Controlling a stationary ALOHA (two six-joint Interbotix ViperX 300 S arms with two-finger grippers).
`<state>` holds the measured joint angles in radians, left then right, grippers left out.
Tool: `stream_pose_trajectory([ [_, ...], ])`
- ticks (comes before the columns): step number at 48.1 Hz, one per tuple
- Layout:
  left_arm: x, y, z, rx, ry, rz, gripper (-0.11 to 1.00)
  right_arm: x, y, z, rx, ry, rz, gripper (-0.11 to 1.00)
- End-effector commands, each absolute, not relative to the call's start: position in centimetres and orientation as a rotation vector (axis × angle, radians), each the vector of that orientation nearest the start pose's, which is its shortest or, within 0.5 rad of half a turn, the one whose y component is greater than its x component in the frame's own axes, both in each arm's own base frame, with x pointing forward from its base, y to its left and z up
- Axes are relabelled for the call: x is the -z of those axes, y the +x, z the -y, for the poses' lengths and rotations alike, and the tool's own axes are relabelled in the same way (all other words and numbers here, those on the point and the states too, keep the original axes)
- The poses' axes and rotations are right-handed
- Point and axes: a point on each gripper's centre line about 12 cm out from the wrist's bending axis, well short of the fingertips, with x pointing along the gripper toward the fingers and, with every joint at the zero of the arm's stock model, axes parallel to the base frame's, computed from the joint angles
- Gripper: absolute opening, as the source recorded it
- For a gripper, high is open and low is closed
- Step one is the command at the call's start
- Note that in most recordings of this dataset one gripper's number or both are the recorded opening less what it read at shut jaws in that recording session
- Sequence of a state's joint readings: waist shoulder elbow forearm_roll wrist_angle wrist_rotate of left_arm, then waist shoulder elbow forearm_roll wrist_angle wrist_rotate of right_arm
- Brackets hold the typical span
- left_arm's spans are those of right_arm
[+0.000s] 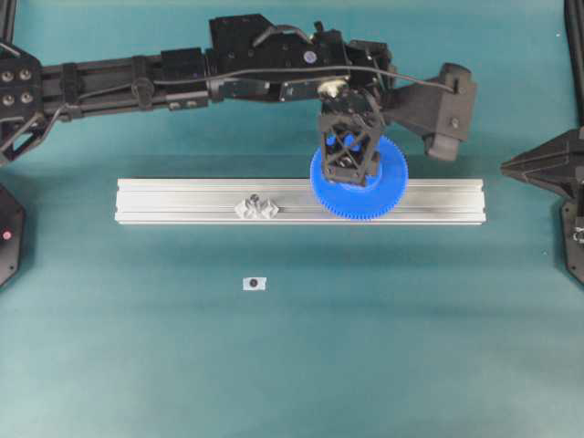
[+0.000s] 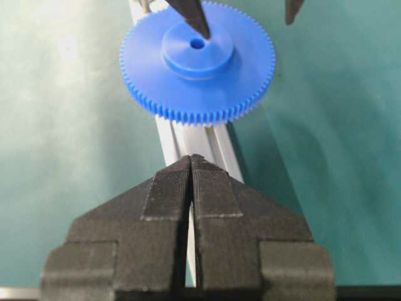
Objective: Find the location of the shaft and insert the large gear.
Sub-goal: 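Push the gear onto the right shaft with the left gripper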
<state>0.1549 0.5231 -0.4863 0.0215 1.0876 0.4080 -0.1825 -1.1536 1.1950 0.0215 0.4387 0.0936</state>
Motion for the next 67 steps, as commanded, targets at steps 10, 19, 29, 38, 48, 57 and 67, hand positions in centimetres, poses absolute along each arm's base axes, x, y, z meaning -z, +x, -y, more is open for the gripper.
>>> stream_pose_trajectory([
  [10, -26.4, 55.3, -6.4, 0.066, 0.264, -1.069, 0.86, -23.9, 15.4, 2.8, 0.2, 0.162, -0.456, 0.03],
  [19, -25.2, 54.8, -6.8, 0.052, 0.236, -1.111, 0.86, -23.9, 15.4, 2.8, 0.2, 0.162, -0.456, 0.03],
  [29, -22.4, 53.9, -7.2, 0.052, 0.218, -1.172, 0.86, -24.1, 15.4, 2.8, 0.2, 0.161, -0.448, 0.03],
  [38, -21.6, 53.9, -7.2, 0.048, 0.219, -1.153, 0.86, -24.1, 15.3, 2.8, 0.2, 0.161, -0.443, 0.03],
  [48, -24.3, 53.8, -7.7, 0.033, 0.223, -1.106, 0.86, -24.2, 15.3, 2.8, 0.2, 0.161, -0.442, 0.03],
  [57, -24.7, 53.8, -7.7, 0.029, 0.219, -1.106, 0.86, -24.2, 15.3, 2.7, 0.199, 0.162, -0.442, 0.03],
  [67, -25.1, 54.0, -7.8, 0.03, 0.223, -1.1, 0.86, -24.3, 15.3, 2.7, 0.199, 0.162, -0.44, 0.03],
])
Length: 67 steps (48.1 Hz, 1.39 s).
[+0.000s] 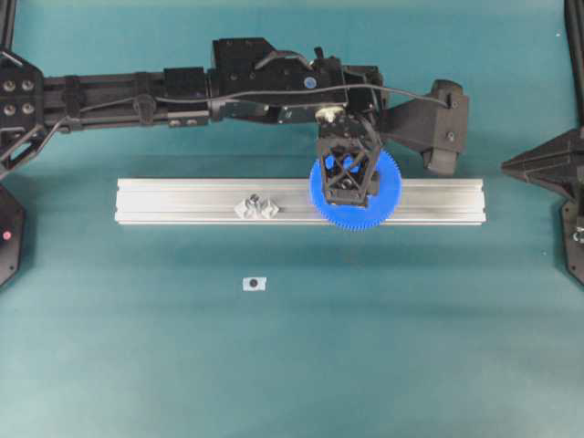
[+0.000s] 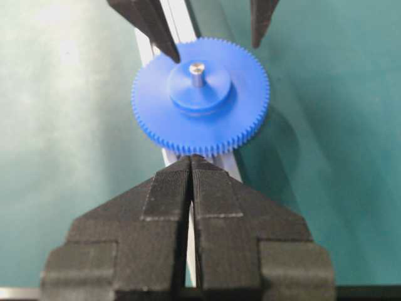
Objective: Find the location of the shaft and insert the large gear.
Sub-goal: 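Push the gear onto the right shaft with the left gripper, then open the left gripper to release the gear on the shaft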
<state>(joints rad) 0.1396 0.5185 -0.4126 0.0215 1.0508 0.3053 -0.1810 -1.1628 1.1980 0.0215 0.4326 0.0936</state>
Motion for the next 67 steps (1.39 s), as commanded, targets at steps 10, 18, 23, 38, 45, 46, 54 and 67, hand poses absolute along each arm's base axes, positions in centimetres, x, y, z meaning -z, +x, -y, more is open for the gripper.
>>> stream_pose_trajectory([
  [10, -27.3, 53.2, -7.8, 0.022, 0.222, -1.076, 0.86, -24.2, 15.3, 2.7, 0.199, 0.162, -0.442, 0.03],
  [18, -29.0, 52.4, -7.6, 0.013, 0.218, -1.05, 0.86, -24.2, 15.3, 2.7, 0.199, 0.162, -0.443, 0.03],
  [23, -29.9, 51.6, -7.4, 0.005, 0.206, -1.041, 0.86, -24.2, 15.3, 2.8, 0.2, 0.161, -0.443, 0.03],
  [38, -32.3, 48.9, -6.4, -0.025, 0.166, -0.959, 0.85, -24.2, 15.1, 2.7, 0.199, 0.166, -0.437, 0.03],
  [45, -34.6, 47.6, -5.9, -0.05, 0.14, -0.819, 0.83, -24.2, 15.0, 2.7, 0.198, 0.168, -0.434, 0.03],
  [46, -34.8, 47.3, -5.8, -0.053, 0.137, -0.805, 0.83, -24.2, 15.0, 2.7, 0.198, 0.168, -0.434, 0.03],
  [54, -35.7, 45.0, -5.3, -0.077, 0.092, -0.721, 0.83, -24.2, 15.0, 2.7, 0.198, 0.168, -0.434, 0.03],
  [67, -35.4, 42.7, -4.6, -0.105, 0.007, -0.561, 0.83, -24.2, 15.0, 2.7, 0.199, 0.169, -0.433, 0.03],
])
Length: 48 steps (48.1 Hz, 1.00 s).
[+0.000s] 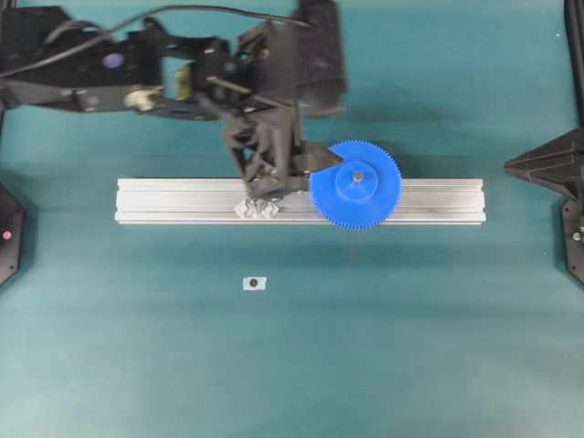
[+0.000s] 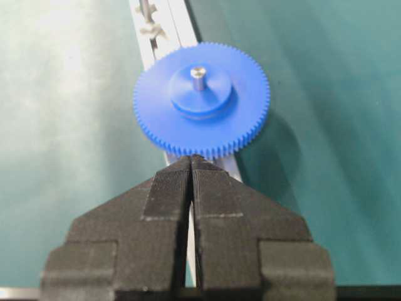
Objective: Find the location of the shaft and insert the large gear.
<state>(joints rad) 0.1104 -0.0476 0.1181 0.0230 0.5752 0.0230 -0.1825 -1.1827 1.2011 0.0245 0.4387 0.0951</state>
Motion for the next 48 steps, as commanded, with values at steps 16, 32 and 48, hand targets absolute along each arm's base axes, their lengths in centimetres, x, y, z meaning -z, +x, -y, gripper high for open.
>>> stream_pose_trajectory([
  [16, -33.4, 40.9, -3.7, -0.094, -0.023, -0.467, 0.83, -24.1, 15.0, 2.7, 0.206, 0.199, -0.434, 0.03],
  [32, -31.8, 40.7, -2.9, -0.073, -0.015, -0.406, 0.83, -24.2, 15.0, 2.6, 0.202, 0.198, -0.431, 0.03],
  [48, -31.3, 39.2, -2.7, -0.072, -0.017, -0.383, 0.83, -24.1, 15.1, 2.5, 0.192, 0.196, -0.432, 0.03],
])
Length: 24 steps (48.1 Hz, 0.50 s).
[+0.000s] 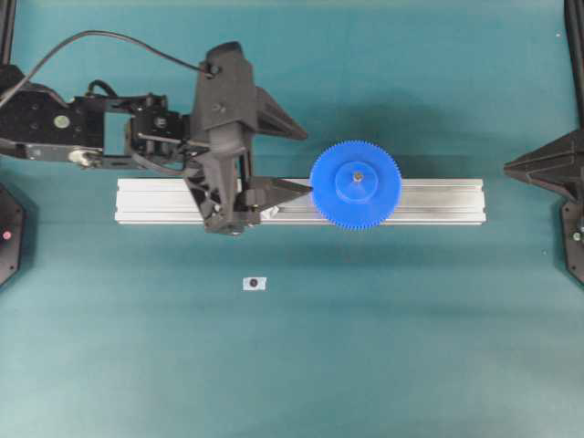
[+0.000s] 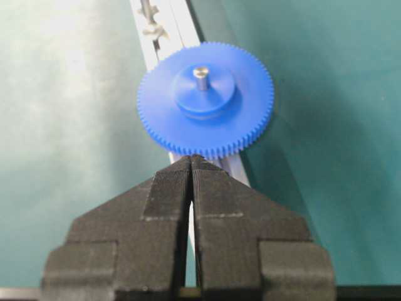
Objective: Find the location of the shaft and insert the large gear.
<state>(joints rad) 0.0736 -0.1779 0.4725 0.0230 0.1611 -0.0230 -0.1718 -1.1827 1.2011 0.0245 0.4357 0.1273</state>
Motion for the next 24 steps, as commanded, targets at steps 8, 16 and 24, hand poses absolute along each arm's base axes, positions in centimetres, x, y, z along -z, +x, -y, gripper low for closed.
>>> stream_pose_trajectory([
  [8, -31.6, 38.4, -2.7, -0.069, -0.009, -0.293, 0.83, -24.1, 15.1, 2.5, 0.192, 0.196, -0.43, 0.03],
  [16, -30.9, 38.0, -2.6, -0.068, -0.011, -0.281, 0.83, -24.1, 15.1, 2.5, 0.192, 0.196, -0.43, 0.03],
  [24, -30.7, 37.7, -2.5, -0.066, -0.008, -0.273, 0.83, -24.1, 15.1, 2.5, 0.192, 0.196, -0.43, 0.03],
])
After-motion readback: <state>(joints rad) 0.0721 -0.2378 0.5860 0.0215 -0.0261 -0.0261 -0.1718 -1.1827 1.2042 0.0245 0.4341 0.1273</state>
